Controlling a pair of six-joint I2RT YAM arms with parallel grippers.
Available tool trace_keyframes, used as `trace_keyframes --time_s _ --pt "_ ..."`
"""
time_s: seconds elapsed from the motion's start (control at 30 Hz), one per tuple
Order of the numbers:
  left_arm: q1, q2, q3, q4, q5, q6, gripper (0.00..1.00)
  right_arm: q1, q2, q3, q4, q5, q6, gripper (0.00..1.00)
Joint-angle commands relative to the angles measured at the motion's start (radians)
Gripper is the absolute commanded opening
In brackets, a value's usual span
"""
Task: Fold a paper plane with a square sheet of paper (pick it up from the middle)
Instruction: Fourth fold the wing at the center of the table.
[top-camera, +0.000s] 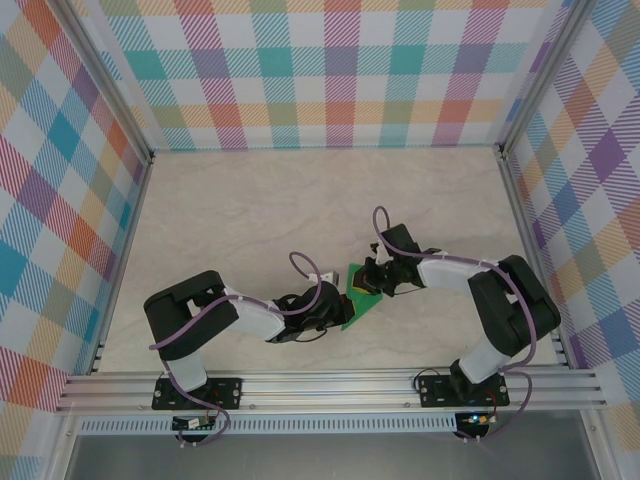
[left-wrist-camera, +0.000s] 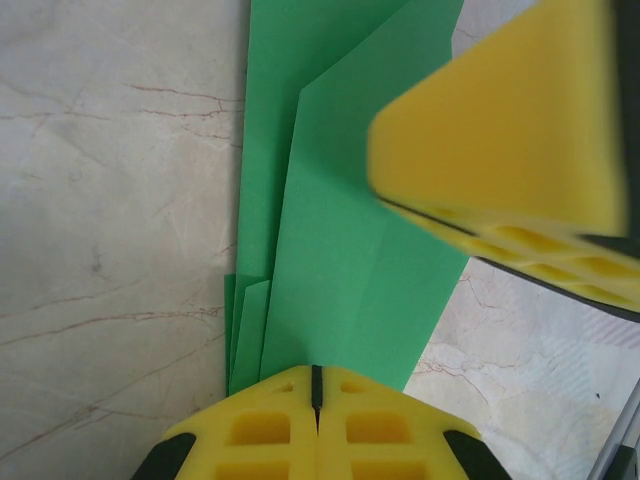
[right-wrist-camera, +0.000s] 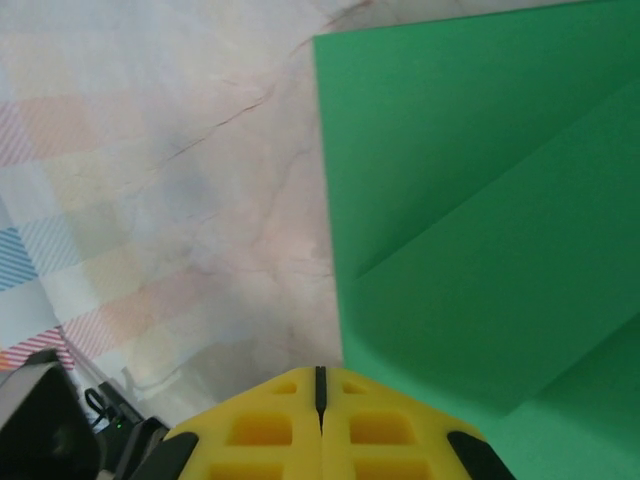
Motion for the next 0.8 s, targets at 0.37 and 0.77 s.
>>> trace_keyframes --time_s 0.37,0.77 --pt "-0.011 0.064 0.001 -0.299 0.034 0.013 0.03 0.003 0.083 -0.067 0.082 0.127 -0.011 0.01" --pt "-0.012 -0.079 0.024 -0.374 0.025 0.053 0.11 0.002 0.105 -0.085 0.084 0.123 -0.017 0.01"
